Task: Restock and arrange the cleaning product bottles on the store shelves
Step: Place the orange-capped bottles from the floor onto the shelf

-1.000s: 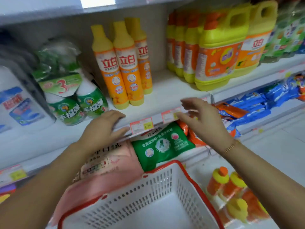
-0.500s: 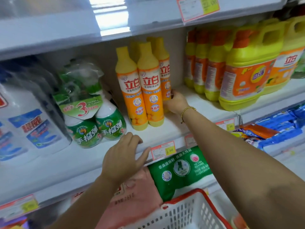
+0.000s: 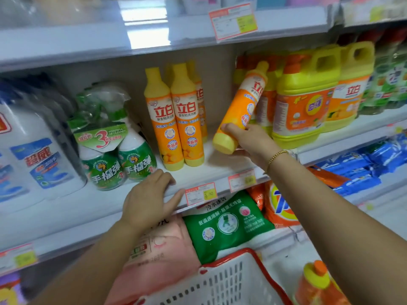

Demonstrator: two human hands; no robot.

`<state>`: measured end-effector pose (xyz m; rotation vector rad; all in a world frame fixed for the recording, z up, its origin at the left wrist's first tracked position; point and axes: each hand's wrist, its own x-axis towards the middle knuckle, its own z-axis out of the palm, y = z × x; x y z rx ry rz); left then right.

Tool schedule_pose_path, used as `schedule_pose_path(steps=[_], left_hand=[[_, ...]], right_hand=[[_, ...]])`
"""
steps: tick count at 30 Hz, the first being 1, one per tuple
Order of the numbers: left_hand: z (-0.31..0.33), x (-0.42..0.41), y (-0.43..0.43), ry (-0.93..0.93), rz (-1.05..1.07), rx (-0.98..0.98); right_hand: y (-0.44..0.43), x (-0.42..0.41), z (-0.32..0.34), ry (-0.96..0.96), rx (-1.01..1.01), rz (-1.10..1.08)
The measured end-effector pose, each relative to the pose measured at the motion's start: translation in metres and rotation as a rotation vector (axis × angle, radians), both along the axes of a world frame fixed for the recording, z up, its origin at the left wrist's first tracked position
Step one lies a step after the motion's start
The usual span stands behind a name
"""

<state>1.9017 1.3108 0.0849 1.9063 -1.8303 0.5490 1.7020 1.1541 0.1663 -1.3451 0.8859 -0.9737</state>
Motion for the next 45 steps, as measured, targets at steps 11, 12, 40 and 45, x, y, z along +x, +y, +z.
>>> schedule_pose_path(steps=[11, 12, 40, 45], left_hand=[[0.03, -0.139, 0.018, 1.145, -0.206, -0.07], [0.032, -0.152, 0.019, 1.223, -0.227, -0.044], [0.059, -0.085, 0.077, 1.623, -0.567, -0.312], [0.066, -0.05, 0.079, 1.821, -0.736, -0.241]], right_hand=[[0.103, -0.114, -0.039, 0.306, -0.211, 0.423], [0.105, -0.119, -0.045, 0.341, -0.263, 0.439], [0.151, -0.045, -0.091, -0.385, 0.084, 0.667], [0.144, -0.026, -0.07, -0.571, 0.579, 1.026]])
